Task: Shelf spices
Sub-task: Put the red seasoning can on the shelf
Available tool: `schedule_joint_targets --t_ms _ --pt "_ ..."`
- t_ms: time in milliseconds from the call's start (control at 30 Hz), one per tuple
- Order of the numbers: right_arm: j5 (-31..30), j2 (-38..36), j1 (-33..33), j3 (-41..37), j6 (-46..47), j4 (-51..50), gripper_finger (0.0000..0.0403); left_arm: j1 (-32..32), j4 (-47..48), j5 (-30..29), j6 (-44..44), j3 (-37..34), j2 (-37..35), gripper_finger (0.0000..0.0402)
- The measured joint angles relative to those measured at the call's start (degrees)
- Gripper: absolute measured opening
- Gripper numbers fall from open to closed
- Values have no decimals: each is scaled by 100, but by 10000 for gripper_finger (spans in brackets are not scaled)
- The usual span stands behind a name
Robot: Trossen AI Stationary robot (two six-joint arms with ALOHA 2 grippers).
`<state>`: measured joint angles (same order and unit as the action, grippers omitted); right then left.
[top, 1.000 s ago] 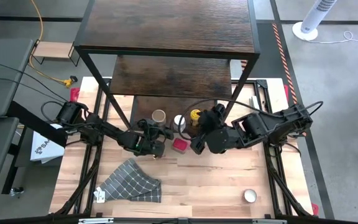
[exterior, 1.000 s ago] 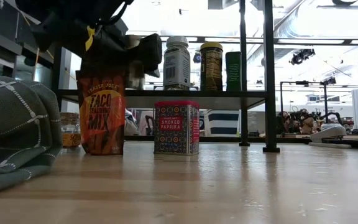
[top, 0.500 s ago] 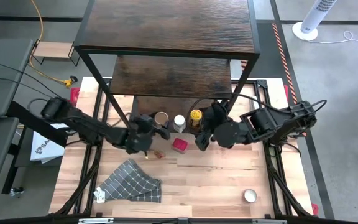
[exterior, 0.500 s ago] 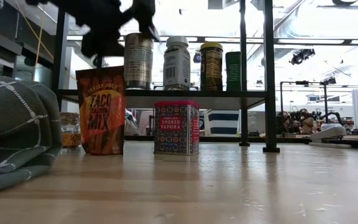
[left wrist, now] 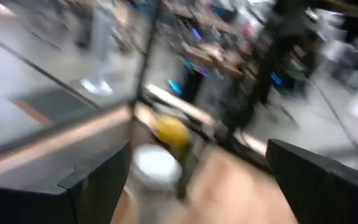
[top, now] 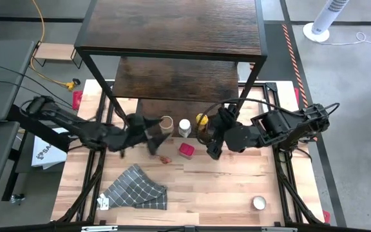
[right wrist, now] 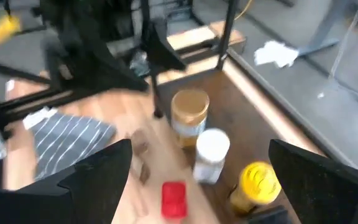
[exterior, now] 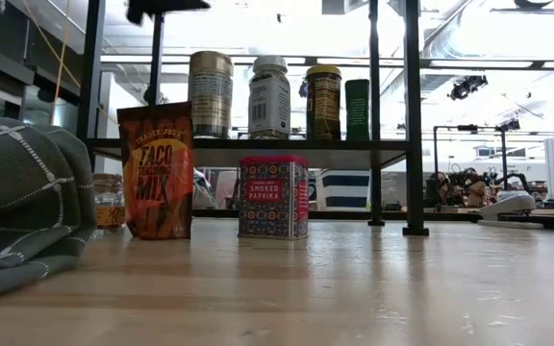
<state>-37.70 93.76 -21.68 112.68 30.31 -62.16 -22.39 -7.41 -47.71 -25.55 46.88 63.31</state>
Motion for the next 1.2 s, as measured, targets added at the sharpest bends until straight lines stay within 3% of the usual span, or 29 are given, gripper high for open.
schedule_joint_targets --t_ms 133,233,400,533,633,833,1000,1200 --pt "195 3 -288 3 416 -339 373 -573 2712 468 -1040 798 -370 370" --pt "-18 3 -475 3 680 -456 373 -892 4201 846 -1390 1347 -417 370" --pt "-344 10 -572 3 827 -526 373 -1127 5060 1822 -909 1628 -409 370" --pt "-33 83 -574 3 962 -606 373 -1222 5698 2781 -584 1413 -252 369" --pt "457 285 -574 3 1448 -777 373 -1287 5686 3126 -572 1188 -180 369" --pt "1412 1010 -610 -3 2141 -1593 373 -1335 4825 3238 -418 444 -182 369" --pt "1438 1773 -550 -6 2343 -1689 371 -1084 4025 3530 -596 -309 -180 369" --pt "1579 2752 -127 -12 1883 -895 346 -892 3741 3338 -770 -599 -182 369"
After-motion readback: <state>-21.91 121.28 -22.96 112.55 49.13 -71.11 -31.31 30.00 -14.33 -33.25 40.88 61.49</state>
